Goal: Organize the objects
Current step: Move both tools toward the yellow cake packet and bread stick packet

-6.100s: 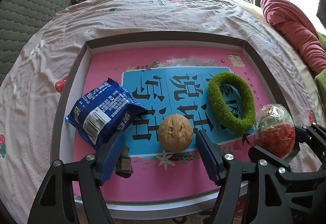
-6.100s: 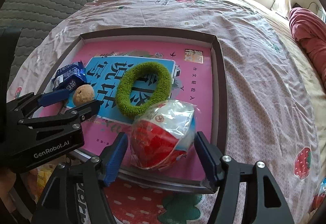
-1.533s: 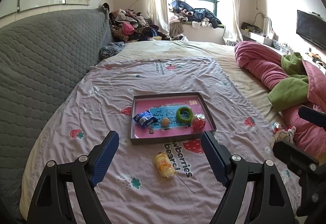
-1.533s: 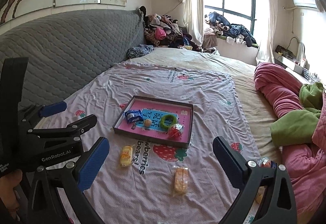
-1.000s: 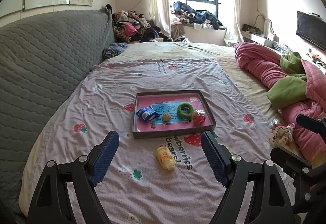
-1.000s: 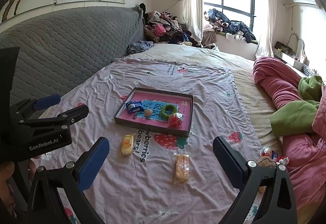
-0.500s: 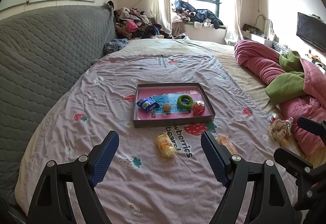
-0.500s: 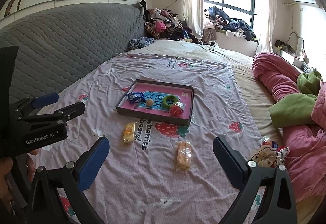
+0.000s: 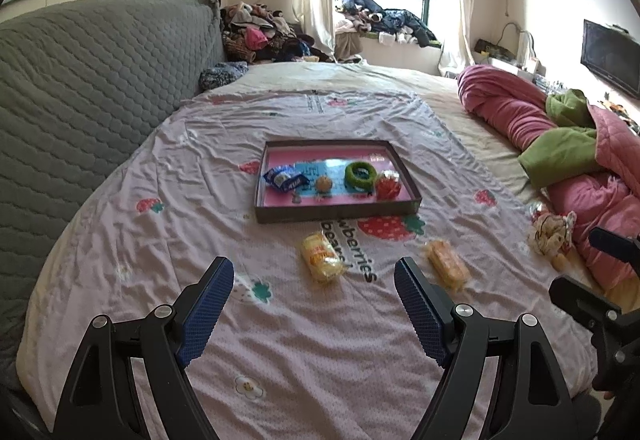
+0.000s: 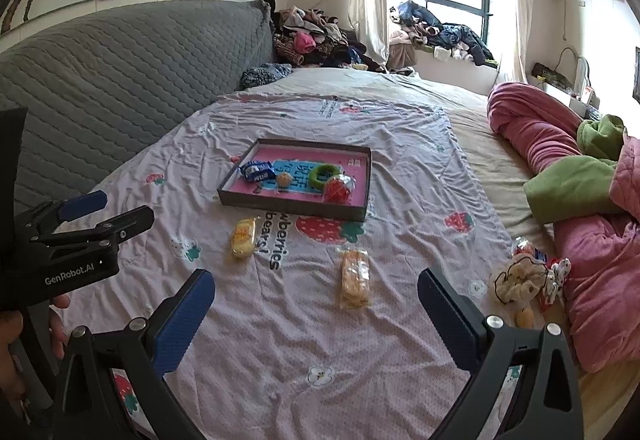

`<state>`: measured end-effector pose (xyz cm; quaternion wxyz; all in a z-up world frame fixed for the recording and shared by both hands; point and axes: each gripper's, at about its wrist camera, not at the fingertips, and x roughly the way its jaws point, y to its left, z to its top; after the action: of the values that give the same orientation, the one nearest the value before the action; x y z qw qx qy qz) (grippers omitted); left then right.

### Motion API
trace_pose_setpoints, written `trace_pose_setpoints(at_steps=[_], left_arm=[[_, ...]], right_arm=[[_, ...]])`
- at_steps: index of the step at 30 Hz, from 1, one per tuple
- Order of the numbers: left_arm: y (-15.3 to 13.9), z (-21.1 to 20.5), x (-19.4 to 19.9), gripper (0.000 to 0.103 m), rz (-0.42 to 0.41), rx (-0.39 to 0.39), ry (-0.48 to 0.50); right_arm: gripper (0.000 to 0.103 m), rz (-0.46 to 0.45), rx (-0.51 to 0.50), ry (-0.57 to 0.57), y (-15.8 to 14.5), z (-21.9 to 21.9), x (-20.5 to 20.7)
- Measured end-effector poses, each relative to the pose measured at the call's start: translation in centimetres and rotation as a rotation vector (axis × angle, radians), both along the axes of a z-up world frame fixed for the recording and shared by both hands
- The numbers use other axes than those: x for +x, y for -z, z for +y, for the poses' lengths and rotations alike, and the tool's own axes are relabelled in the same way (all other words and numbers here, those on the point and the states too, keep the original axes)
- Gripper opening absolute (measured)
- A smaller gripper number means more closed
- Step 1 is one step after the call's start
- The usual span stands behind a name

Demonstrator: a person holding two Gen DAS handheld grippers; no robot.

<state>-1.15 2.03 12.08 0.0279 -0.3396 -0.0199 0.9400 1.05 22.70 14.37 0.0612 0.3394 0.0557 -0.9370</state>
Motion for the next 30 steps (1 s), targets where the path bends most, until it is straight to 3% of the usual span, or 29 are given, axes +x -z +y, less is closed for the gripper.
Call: trace_pose_setpoints(at_steps=[30], left_arm=[[7.0, 0.9, -0.5, 0.084, -0.086, -0.003, -0.001]], right_arm=[[0.102, -0.085, 0.005, 0.022, 6.1, 1.0, -0.9]])
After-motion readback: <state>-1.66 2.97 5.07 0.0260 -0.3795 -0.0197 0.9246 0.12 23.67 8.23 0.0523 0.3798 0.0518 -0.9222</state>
